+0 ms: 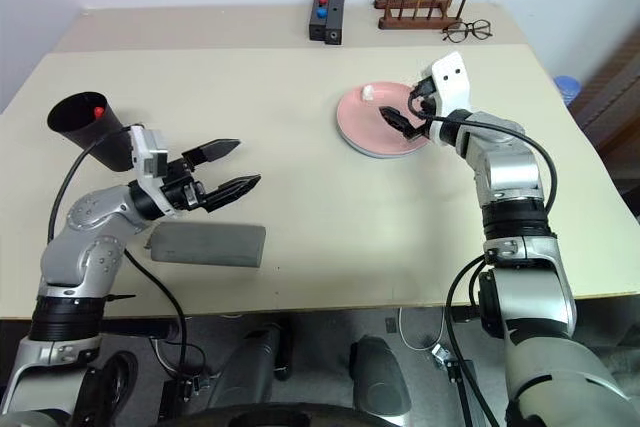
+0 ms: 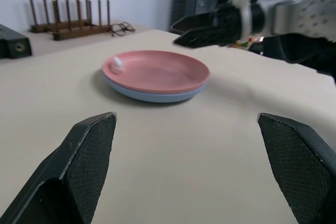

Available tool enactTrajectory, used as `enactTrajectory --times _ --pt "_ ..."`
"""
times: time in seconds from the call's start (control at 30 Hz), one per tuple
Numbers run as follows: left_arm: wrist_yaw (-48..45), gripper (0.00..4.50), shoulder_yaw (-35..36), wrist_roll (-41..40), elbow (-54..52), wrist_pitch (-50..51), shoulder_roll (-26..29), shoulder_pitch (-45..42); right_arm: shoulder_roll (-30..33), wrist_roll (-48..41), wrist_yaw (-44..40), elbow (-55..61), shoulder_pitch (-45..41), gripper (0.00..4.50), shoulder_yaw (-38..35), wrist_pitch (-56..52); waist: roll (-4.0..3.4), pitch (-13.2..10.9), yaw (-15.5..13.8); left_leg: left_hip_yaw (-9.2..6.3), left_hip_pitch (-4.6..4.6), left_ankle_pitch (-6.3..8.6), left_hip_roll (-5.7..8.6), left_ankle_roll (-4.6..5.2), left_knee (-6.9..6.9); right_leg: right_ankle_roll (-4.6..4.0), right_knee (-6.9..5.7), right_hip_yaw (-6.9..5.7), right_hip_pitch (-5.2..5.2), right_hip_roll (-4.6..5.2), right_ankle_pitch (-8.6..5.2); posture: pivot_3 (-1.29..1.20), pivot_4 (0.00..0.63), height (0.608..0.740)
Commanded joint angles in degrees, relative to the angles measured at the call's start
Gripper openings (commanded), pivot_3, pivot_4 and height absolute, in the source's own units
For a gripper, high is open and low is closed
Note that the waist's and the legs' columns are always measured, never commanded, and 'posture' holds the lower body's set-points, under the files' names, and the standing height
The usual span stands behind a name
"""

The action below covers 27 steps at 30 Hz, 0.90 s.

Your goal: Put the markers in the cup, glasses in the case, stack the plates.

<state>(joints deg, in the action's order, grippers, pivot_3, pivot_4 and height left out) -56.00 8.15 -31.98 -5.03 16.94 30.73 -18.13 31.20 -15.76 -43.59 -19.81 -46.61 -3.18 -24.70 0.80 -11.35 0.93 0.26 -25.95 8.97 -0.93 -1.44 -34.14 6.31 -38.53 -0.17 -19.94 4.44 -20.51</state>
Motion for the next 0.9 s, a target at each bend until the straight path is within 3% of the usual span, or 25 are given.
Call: enactTrajectory --times 0.03,0.23,0.37,0.57,0.9 --pt "-1.08 4.50 2.64 -1.23 -0.61 -1.56 1.21 0.45 5.39 -6.58 -12.28 12.77 6.37 4.43 -0.69 -1.79 0.02 0.02 -0.52 -0.01 0.00 0.01 0.00 0.01 0.01 0.00 0.02 0.00 0.02 0.00 0.00 0.00 0.150 0.740" --pt "-6.54 4.50 5.57 -5.83 -1.32 0.08 3.95 3.63 14.61 -16.49 -24.56 29.37 17.49 4.43 -2.35 -8.41 0.01 0.01 -0.16 -0.01 -0.01 0.08 0.06 0.13 0.00 0.08 0.32 -0.04 0.19 0.15 0.04 0.00 0.150 0.740" --pt "-10.64 4.50 6.48 -6.23 1.05 -0.33 6.45 5.43 18.83 -19.15 -27.24 34.45 23.37 4.43 -3.52 -9.87 0.01 0.01 0.01 -0.03 0.35 0.09 -0.05 0.11 0.03 0.01 0.32 -0.01 0.42 0.19 0.05 0.00 0.150 0.740" --pt "-14.67 4.50 6.05 -6.96 5.77 3.24 9.49 6.12 19.95 -18.38 -26.93 33.69 26.80 4.43 -6.84 -5.91 0.01 0.01 -0.14 -0.01 0.49 0.20 -0.03 -0.05 0.08 -0.39 0.55 0.10 0.57 0.40 -0.06 0.00 0.150 0.740" --pt "-17.71 4.50 10.56 -6.94 1.98 -2.27 10.87 11.39 18.39 -13.49 -29.14 27.70 27.07 4.43 -3.75 3.97 0.01 0.02 -0.10 0.00 0.33 0.20 -0.01 0.03 0.39 -0.38 0.89 0.10 0.43 0.50 -0.05 0.00 0.150 0.740"
